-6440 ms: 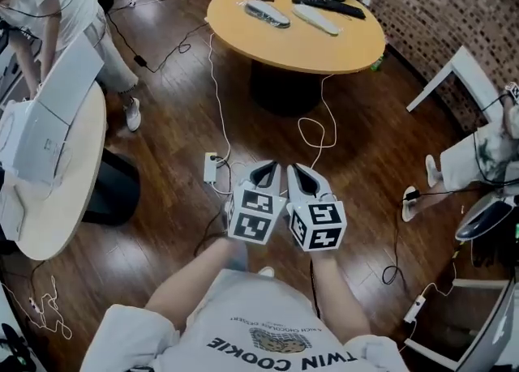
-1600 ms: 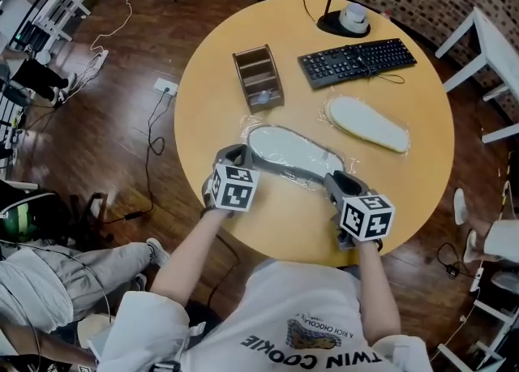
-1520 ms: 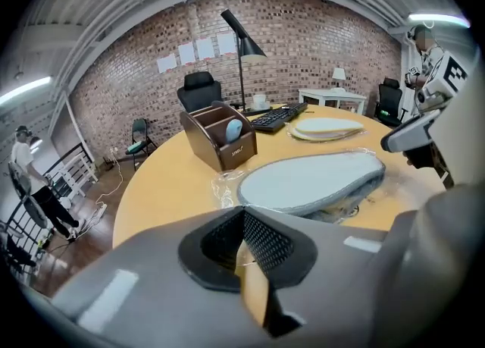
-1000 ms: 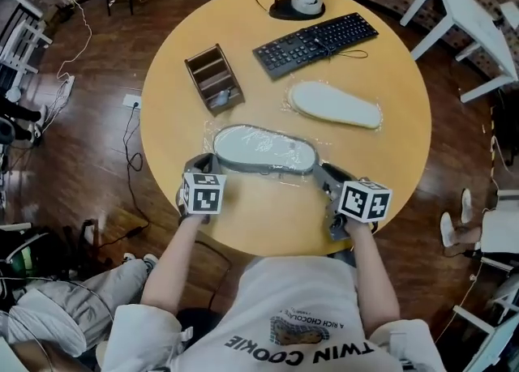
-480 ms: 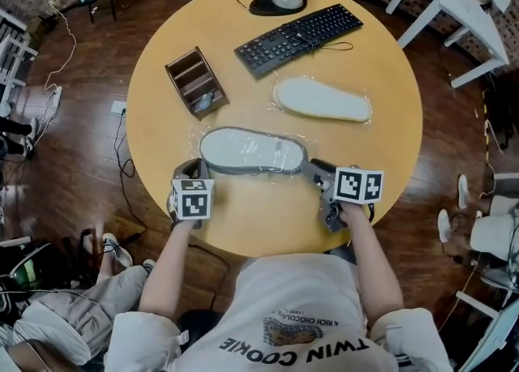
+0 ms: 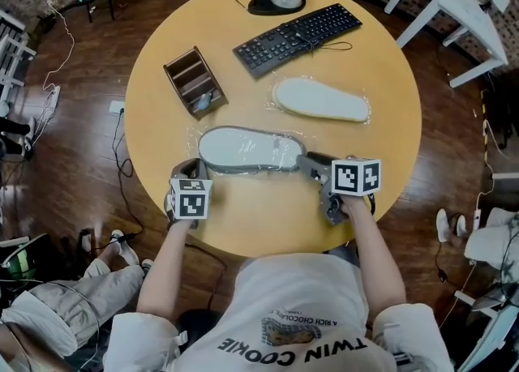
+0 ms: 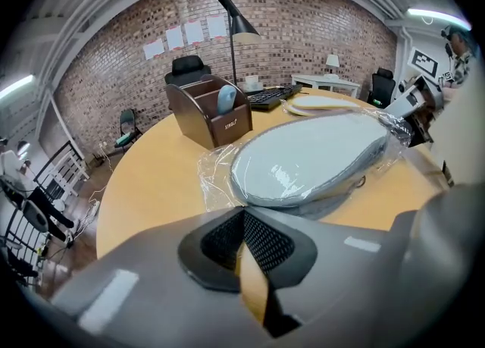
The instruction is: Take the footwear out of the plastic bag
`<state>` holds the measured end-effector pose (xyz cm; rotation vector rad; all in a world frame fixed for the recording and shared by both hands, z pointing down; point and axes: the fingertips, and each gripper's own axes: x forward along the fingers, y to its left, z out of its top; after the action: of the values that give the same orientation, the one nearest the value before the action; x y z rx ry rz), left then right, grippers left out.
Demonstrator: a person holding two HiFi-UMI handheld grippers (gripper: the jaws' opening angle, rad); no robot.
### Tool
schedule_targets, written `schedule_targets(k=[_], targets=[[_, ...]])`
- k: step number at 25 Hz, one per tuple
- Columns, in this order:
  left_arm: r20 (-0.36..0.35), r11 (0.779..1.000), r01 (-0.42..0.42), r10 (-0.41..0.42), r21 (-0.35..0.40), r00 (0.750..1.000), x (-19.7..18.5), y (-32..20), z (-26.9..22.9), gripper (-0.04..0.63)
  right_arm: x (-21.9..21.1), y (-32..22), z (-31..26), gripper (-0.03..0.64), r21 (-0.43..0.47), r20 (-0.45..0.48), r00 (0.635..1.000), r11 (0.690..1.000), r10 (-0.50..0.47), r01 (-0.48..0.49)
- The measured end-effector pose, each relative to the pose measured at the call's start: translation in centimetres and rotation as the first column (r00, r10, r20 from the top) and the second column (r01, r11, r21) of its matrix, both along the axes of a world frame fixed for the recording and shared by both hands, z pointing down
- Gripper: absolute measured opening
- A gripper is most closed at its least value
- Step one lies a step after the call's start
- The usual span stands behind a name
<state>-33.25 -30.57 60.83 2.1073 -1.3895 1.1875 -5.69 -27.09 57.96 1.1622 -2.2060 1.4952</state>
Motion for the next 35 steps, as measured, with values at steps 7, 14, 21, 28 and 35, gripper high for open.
schedule_targets(k=[7, 14, 21, 28, 35], targets=[[-0.002, 1.0, -0.019, 0.019, -0.013, 1.0, 0.1, 0.1, -0.2, 0.006, -0.7, -0.1, 0.8, 0.16, -0.069, 0.06, 0.998, 0.998, -0.008, 0.012], [0.02, 1.0, -0.009, 0.009, -0.019, 1.0, -0.1, -0.1, -0.2, 0.006, -1.2, -0.1, 1.0, 0.147, -0.057, 0.062, 0.998, 0.998, -0.009, 0.013], [0.044, 1.0, -0.006, 0.007, -0.016, 0.999, -0.1, -0.1, -0.1, 0.006, -0.9, 0.2, -0.1, 0.11, 0.018, 0.032, 0.999, 1.0, 0.019, -0.02], [0.064, 1.0, 0.0, 0.001, -0.022, 0.998, 0.0, -0.4, 0.1, 0.006, -0.3, 0.2, -0.7, 0.106, 0.049, 0.034, 0.999, 0.998, 0.037, -0.039], [0.08, 1.0, 0.017, -0.016, -0.022, 0.997, 0.0, -0.2, 0.0, 0.006, 2.1, 0.8, -1.7, 0.1, 0.109, -0.03, 0.998, 0.992, 0.061, -0.057]])
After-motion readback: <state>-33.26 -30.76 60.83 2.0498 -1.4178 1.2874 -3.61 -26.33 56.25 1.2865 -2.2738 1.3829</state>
